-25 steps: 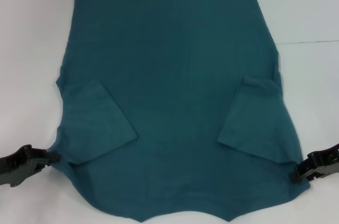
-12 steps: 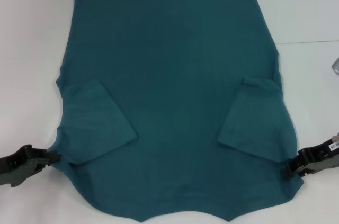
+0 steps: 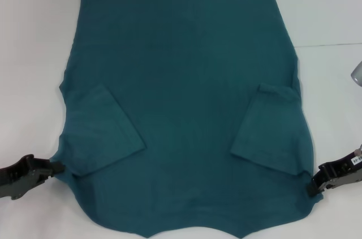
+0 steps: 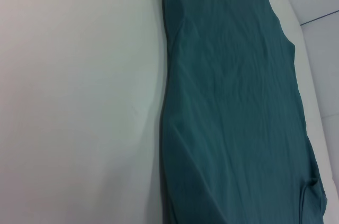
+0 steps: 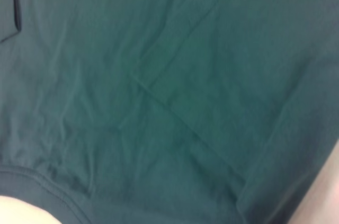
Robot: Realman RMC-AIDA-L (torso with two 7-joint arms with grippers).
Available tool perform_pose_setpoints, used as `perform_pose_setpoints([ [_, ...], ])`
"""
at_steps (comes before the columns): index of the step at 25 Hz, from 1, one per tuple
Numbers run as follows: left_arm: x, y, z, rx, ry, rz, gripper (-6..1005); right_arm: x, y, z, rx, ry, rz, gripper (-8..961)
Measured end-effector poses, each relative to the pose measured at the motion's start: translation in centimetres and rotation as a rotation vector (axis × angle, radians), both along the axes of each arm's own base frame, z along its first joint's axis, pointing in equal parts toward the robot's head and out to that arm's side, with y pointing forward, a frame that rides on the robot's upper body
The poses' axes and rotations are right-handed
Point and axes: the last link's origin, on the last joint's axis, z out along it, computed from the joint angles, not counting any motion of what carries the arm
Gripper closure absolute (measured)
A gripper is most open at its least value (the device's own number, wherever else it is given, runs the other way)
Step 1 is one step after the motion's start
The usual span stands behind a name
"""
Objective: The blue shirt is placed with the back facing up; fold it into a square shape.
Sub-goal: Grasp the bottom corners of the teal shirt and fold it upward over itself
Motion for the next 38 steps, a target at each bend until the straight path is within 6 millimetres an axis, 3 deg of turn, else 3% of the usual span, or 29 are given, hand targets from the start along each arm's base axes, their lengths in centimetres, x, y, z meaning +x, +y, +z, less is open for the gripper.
perform_pose_setpoints([
  [6, 0.1, 0.0, 0.0, -0.003, -0.002, -0.006, 981, 0.2, -0.1, 0.3, 0.005, -0.003, -0.003, 831],
  [12, 0.5, -0.4, -0.1, -0.025, -0.011, -0.047, 981, 1.1, -0.4, 1.1, 0.033, 0.004, -0.015, 931],
  [31, 1.1, -2.2, 1.3, -0.101, -0.016, -0.156, 981, 2.1, -2.1, 2.7, 0.065, 0.119, -0.031, 923],
  [38, 0.8, -4.6, 2.2, -0.171, 0.001, -0.197, 981, 2.9, -4.1, 3.1, 0.023, 0.126, -0.064, 916],
])
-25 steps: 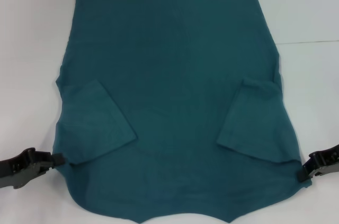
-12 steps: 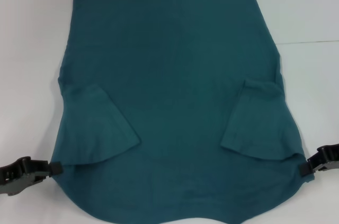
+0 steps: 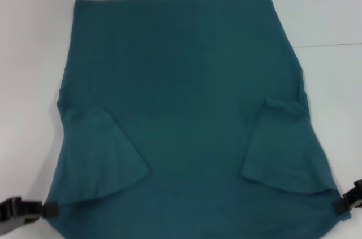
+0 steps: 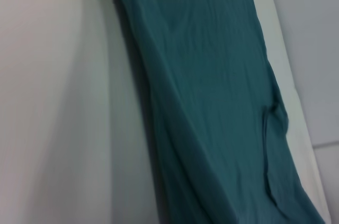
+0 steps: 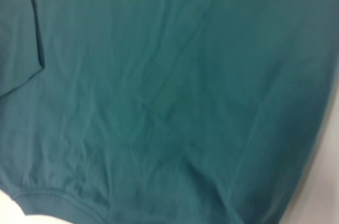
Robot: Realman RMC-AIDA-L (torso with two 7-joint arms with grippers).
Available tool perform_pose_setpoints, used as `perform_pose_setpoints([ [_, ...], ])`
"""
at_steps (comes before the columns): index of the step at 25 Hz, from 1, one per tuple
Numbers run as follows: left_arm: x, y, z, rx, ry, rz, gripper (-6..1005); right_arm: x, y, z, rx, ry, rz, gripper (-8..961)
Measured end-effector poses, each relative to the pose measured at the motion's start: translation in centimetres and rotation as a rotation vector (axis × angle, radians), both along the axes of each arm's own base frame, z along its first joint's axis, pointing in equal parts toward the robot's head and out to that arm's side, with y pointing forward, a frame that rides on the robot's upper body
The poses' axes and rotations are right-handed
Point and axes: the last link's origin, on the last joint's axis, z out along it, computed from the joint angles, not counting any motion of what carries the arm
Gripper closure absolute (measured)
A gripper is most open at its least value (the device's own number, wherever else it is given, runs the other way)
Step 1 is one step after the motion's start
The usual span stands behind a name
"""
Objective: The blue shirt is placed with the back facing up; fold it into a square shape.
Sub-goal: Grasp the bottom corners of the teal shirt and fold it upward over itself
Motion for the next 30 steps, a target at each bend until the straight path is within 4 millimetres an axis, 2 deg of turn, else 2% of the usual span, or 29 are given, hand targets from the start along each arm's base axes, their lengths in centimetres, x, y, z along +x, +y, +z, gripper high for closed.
perform_pose_setpoints([
  [8, -0.6, -3.0, 0.4, -0.086, 0.018, -0.007, 980, 0.5, -1.7, 0.4, -0.043, 0.008, -0.020, 908],
  [13, -0.7, -3.4, 0.2, -0.104, 0.023, -0.022, 980, 0.7, -2.0, 0.1, -0.060, -0.003, -0.009, 903],
  [15, -0.3, -3.0, 0.3, -0.102, 0.022, -0.046, 981, 0.6, -1.9, 0.1, -0.054, 0.004, 0.002, 901],
  [19, 0.7, -1.4, 0.6, -0.091, 0.008, -0.084, 981, 0.1, -1.2, 0.3, -0.008, 0.043, 0.047, 897],
  [22, 2.2, 0.5, 0.2, -0.088, -0.022, -0.118, 981, -0.6, -0.1, 0.7, 0.069, 0.087, 0.081, 894],
  [27, 4.3, 4.7, -0.5, -0.057, -0.038, -0.087, 982, -1.8, 2.6, 1.6, 0.217, 0.126, 0.091, 889],
  [30, 5.3, 7.3, -0.1, -0.021, -0.020, -0.037, 981, -2.6, 3.9, 2.0, 0.293, 0.160, 0.081, 886],
])
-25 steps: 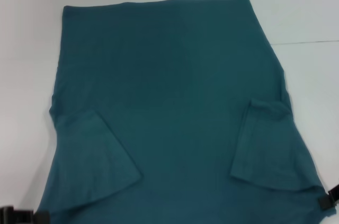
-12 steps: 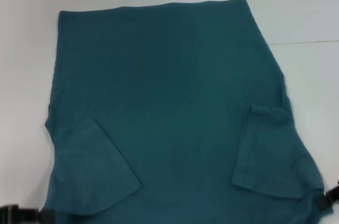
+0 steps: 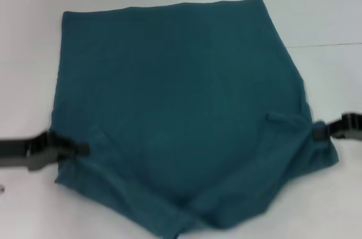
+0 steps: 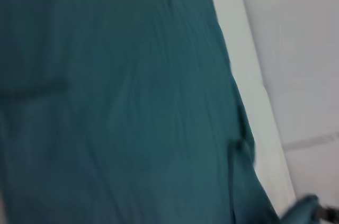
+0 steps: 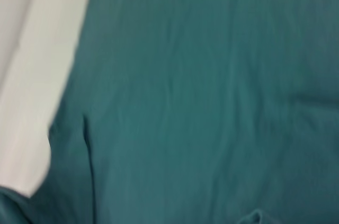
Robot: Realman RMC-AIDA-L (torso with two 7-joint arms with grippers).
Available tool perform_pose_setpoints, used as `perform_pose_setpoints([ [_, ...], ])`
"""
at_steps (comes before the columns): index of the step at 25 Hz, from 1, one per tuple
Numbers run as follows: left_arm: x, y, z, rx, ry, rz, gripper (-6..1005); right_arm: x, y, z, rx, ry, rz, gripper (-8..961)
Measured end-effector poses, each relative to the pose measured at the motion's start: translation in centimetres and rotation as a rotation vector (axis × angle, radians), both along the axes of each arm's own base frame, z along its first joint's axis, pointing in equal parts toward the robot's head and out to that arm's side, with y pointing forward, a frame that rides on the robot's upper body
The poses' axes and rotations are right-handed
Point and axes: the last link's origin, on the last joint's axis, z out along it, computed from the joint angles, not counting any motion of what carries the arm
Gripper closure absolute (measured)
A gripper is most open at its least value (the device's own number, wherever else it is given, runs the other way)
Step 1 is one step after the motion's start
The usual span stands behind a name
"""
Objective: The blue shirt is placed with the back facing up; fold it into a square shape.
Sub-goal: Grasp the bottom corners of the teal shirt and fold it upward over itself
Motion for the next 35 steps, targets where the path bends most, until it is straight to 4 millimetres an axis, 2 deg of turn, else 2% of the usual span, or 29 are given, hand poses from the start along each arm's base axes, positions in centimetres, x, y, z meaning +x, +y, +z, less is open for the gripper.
perform_pose_setpoints([
  [8, 2.4, 5.7, 1.6, 0.102, 0.095, 0.039, 980, -2.0, 4.0, 1.2, 0.179, 0.027, -0.016, 878],
  [17, 3.8, 10.6, -0.4, 0.231, 0.268, 0.070, 981, -5.1, 9.6, 0.3, 0.353, -0.062, 0.015, 869],
  [22, 3.9, 11.7, -1.7, 0.282, 0.381, 0.064, 980, -4.9, 11.5, -1.1, 0.438, -0.158, -0.002, 864],
  [29, 3.5, 12.4, -1.0, 0.348, 0.433, 0.066, 979, -4.3, 12.7, -1.0, 0.531, -0.232, -0.017, 856],
  [35, 4.5, 13.3, -0.9, 0.377, 0.461, 0.028, 976, -4.3, 13.6, -1.2, 0.582, -0.258, -0.034, 850],
])
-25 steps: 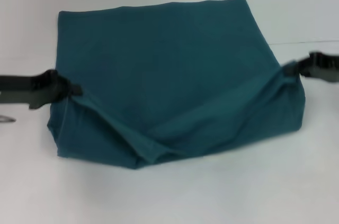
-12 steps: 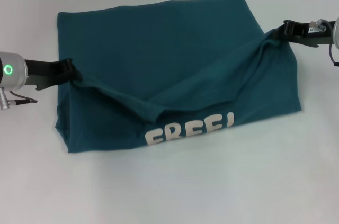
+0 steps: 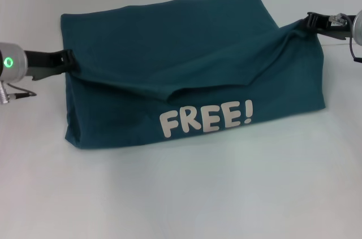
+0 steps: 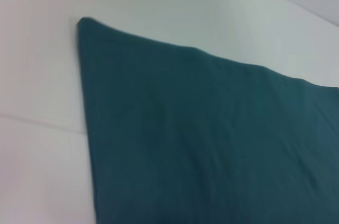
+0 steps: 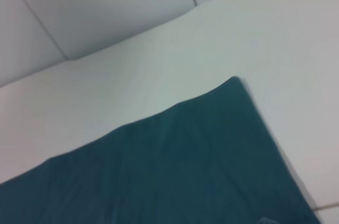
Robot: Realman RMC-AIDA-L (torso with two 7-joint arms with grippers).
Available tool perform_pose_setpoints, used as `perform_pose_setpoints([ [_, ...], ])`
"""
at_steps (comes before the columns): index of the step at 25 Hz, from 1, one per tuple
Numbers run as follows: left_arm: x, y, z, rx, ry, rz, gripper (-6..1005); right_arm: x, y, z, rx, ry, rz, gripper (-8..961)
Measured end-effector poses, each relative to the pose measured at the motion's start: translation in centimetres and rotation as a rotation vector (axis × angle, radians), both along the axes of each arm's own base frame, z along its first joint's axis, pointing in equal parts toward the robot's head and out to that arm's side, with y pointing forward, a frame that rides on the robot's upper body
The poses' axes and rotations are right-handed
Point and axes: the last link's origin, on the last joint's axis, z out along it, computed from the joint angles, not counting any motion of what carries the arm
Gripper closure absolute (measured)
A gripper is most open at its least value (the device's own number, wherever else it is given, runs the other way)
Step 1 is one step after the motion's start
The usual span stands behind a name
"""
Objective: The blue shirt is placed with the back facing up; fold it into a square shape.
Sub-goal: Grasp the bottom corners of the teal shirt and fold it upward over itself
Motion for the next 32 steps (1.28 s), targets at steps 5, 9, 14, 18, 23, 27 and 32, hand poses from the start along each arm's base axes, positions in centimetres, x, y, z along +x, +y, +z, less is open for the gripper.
perform_pose_setpoints([
  [5, 0.9, 0.7, -0.1, 0.018, 0.022, -0.027, 973, -0.4, 0.6, -0.2, 0.038, -0.009, -0.004, 845],
  [9, 1.6, 1.1, -0.4, 0.031, 0.040, -0.050, 971, -1.0, 1.2, -0.7, 0.047, -0.034, 0.008, 841],
  [14, 2.4, 1.5, -0.6, 0.056, 0.049, -0.070, 969, -2.0, 1.9, -1.0, 0.067, -0.069, 0.027, 836],
  [18, 2.3, 1.6, -0.8, 0.065, 0.052, -0.065, 966, -2.8, 2.6, -1.1, 0.083, -0.088, 0.038, 832],
  [23, 1.9, 1.7, -1.2, 0.078, 0.083, -0.056, 964, -3.0, 3.0, -1.9, 0.088, -0.156, 0.044, 827],
  [27, 1.5, 1.7, -1.2, 0.095, 0.089, -0.045, 961, -3.0, 3.1, -2.2, 0.089, -0.182, 0.048, 823],
  [32, 1.3, 1.7, -1.3, 0.097, 0.099, -0.043, 959, -2.6, 2.9, -2.0, 0.091, -0.179, 0.037, 818],
])
